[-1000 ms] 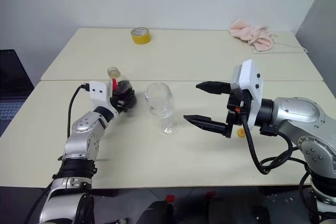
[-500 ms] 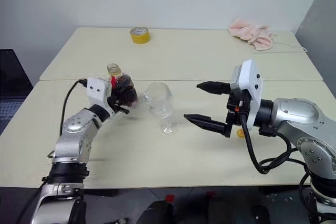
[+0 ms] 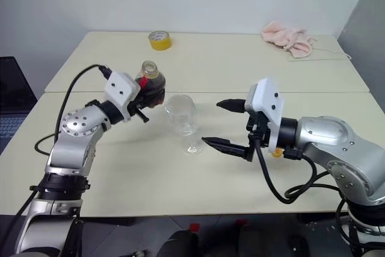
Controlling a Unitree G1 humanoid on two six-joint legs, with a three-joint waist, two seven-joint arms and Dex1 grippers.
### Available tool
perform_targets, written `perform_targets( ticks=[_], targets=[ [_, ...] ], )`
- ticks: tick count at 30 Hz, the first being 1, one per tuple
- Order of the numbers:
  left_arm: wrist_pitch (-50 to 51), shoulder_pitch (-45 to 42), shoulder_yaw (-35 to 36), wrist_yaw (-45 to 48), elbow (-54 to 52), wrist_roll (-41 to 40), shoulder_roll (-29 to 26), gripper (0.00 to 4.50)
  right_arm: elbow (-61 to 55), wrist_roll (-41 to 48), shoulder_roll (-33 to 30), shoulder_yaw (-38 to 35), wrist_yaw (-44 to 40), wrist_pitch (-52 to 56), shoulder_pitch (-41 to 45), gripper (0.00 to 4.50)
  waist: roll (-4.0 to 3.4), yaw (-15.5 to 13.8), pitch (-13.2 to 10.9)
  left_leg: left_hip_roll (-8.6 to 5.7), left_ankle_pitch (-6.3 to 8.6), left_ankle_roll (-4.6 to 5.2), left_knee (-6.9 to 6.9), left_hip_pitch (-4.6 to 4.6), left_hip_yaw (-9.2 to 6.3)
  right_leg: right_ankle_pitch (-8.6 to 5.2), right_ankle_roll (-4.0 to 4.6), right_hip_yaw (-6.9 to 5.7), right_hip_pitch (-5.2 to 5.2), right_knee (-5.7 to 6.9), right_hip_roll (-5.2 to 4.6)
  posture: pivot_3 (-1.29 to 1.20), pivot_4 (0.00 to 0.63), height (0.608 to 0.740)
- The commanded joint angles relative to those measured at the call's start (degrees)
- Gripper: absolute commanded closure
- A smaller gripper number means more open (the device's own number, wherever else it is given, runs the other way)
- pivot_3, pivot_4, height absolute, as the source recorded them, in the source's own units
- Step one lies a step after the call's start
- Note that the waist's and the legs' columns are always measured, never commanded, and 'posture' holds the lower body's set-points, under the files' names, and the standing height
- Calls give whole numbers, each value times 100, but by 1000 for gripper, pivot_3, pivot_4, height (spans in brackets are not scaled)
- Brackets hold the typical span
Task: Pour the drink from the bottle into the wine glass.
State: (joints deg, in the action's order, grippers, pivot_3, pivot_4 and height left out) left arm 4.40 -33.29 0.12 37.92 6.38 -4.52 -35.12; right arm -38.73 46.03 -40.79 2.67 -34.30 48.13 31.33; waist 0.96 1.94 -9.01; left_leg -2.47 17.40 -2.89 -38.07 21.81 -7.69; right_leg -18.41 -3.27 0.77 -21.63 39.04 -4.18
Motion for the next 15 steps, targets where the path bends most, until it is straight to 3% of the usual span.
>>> perform_targets(
  ticks=[1, 15],
  targets=[
    [-510, -236, -65, 133, 45, 199, -150, 3710, 31, -174, 261, 169, 214, -18, 317, 0, 0, 5, 0, 0, 0, 0, 2, 1, 0, 0, 0, 0, -3, 0, 0, 0, 150, 740],
    [-2223, -509, -92, 271, 721, 653, -506, 3758, 218, -438, 557, 399, -6, -88, 615, 0, 0, 6, 0, -1, -1, -1, 2, 9, -3, 0, 0, -1, -12, 2, -1, 0, 150, 740]
  ],
)
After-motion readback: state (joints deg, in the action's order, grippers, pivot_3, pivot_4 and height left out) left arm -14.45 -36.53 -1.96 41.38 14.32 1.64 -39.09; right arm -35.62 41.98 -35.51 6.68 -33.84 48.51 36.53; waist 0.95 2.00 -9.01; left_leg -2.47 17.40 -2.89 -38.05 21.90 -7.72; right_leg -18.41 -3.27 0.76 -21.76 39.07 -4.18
